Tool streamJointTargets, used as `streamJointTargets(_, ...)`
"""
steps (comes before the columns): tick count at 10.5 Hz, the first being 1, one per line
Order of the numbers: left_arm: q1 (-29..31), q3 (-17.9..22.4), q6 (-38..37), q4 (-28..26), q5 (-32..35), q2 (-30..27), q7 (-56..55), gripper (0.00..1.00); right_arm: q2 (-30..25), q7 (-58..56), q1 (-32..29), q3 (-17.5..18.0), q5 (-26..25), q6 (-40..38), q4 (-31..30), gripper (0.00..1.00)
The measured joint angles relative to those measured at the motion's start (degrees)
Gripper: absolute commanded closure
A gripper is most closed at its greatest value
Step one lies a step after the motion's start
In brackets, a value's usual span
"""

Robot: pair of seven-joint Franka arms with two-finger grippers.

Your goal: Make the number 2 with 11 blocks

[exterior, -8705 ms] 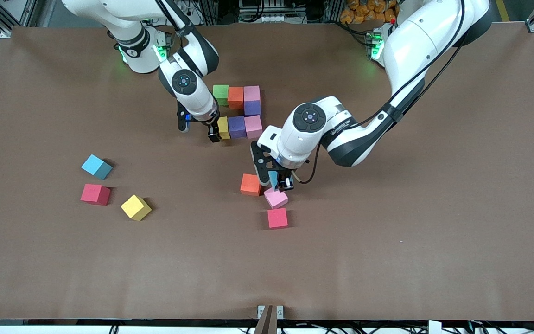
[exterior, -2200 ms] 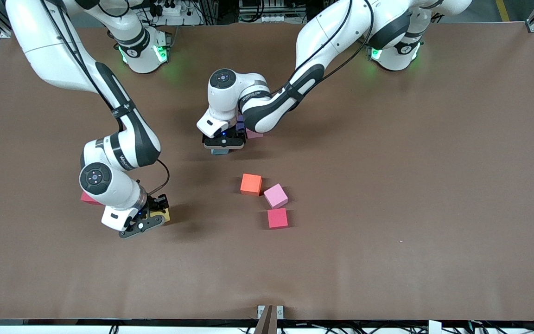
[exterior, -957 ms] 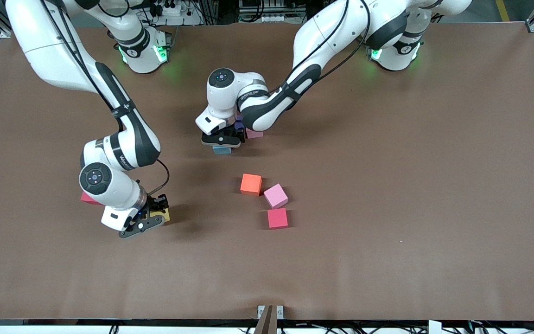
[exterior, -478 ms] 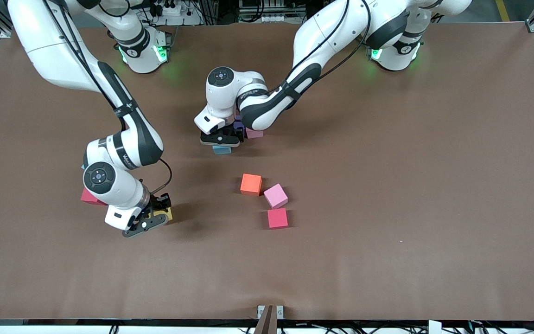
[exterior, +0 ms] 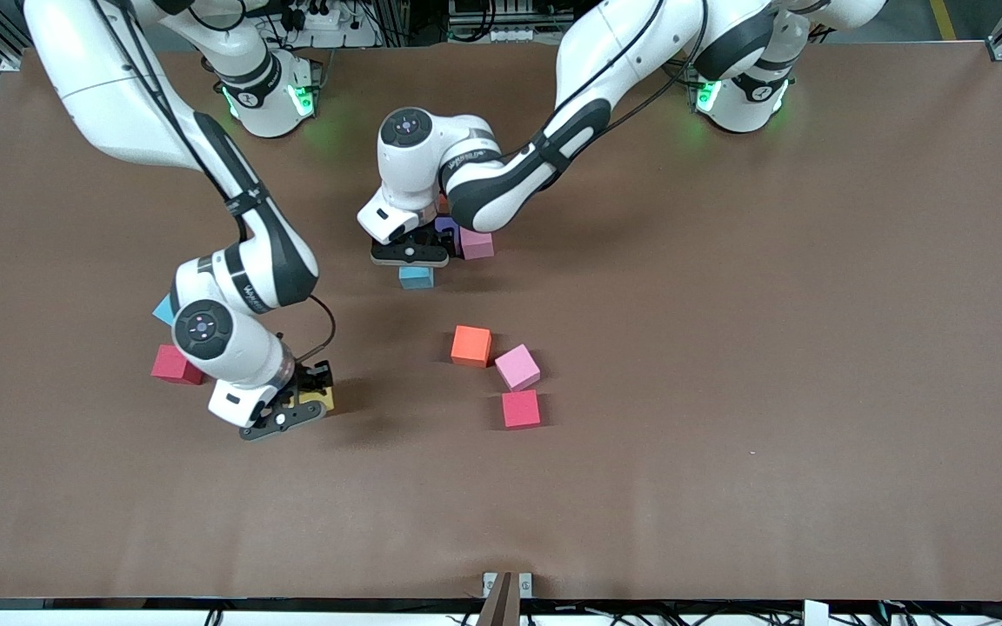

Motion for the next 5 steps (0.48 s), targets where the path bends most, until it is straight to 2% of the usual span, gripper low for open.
streamJointTargets(2, 4.12, -2.36, -2.44, -1.25, -0.22, -2.94, 2.48, 0.0, -0.02, 6.14, 2.24, 0.12, 0.0, -1.8, 0.01, 1.0)
streamJointTargets(3, 8.41, -5.17, -2.95, -3.07, -0.24, -4.51, 4.81, 0.0, -0.14, 8.7, 3.44, 0.2, 0.0, -2.61, 0.02, 1.0)
streamJointTargets(5, 21.4, -13.1, -3.16, -9.54, -0.26, -8.71, 11.61, 0.0, -0.54, 12.51, 6.22, 0.27, 0.0, -3.8, -0.33, 1.0)
